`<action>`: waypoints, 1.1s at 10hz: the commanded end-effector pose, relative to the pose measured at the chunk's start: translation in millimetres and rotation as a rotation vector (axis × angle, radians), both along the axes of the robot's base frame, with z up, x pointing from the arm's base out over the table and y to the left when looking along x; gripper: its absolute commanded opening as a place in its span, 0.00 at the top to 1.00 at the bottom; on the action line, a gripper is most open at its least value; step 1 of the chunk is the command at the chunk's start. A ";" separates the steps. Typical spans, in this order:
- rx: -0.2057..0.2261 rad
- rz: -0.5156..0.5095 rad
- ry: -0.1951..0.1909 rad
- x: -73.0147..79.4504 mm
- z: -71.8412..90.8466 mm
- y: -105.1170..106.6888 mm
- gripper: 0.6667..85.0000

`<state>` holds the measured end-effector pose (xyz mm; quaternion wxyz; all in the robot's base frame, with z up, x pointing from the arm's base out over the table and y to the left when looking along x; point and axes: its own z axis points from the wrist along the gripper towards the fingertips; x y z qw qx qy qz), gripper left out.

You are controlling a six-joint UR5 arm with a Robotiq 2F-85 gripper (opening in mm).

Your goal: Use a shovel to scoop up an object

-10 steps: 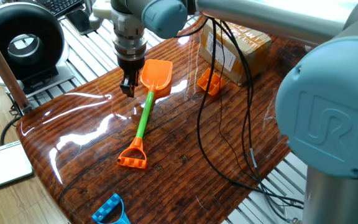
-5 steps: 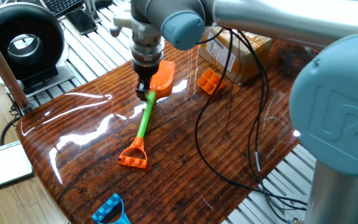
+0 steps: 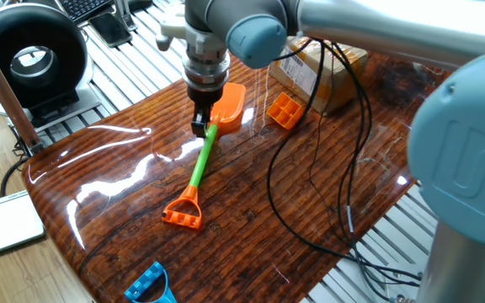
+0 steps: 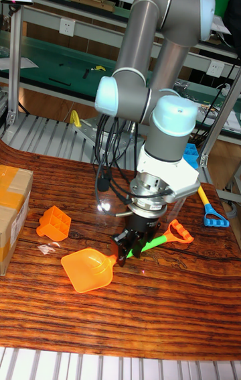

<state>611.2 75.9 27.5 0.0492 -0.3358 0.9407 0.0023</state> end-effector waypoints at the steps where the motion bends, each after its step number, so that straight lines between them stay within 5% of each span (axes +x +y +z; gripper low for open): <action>1: 0.008 0.007 0.006 -1.6 8.2 6.8 0.43; 5: 0.025 0.092 0.033 -5.3 29.9 30.7 0.34; 7: 0.046 0.230 0.007 -1.9 31.0 39.8 0.32; 11: -0.075 0.389 -0.039 12.2 31.0 14.5 0.32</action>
